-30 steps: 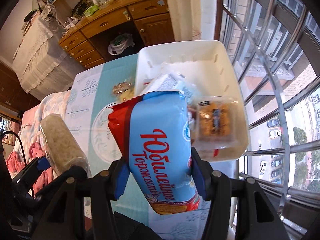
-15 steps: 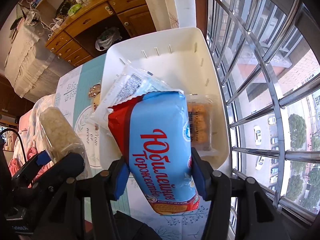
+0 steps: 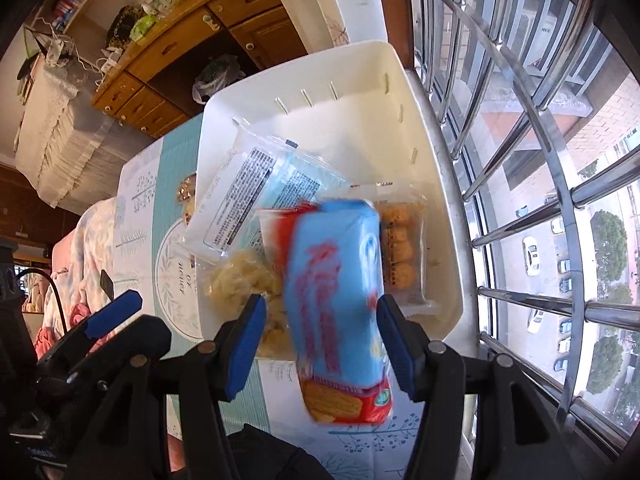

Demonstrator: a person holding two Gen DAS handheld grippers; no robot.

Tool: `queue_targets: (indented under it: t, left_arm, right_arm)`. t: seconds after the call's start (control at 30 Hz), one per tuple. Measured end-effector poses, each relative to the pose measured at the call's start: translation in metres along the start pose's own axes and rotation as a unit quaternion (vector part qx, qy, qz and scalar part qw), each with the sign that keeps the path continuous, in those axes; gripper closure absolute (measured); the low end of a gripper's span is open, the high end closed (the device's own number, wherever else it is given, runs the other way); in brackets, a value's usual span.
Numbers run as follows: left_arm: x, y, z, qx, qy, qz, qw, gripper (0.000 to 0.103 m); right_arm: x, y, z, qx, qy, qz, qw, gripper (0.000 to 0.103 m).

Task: Organize snacks
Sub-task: 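Lower both held snacks into the tray and open both tools, then withdraw both tools from the tray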

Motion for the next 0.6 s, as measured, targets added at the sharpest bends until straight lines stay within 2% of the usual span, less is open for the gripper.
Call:
queue_targets:
  t: [0.13,0.37,0.6]
  left_arm:
    - [-0.003,-0.001,0.008,0.007,-0.002,0.002,1.0,0.001]
    - [-0.011,-0.003,0.03,0.022,-0.005,0.004,0.9997,0.001]
    - [-0.032,-0.01,0.059,0.041,0.006,0.011,0.9991,0.001]
  right_arm:
    - [-0.001,-0.001,0.005,0.005,-0.003,-0.004,1.0,0.035]
    - [-0.015,-0.008,0.015,0.011,0.003,0.0,1.0,0.035]
    - [-0.041,-0.019,0.022,0.016,0.01,0.014,1.0,0.029]
Point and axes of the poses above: each gripper's, at about its wrist camera, not at the fingertips, and z roughly against the way its jaws point, x to its right, y to its top, the point moved 4 cm from there along -z, roughly the way its jaws point, and after that the axes turned 13 degrees about x, right-handed, at the moved point
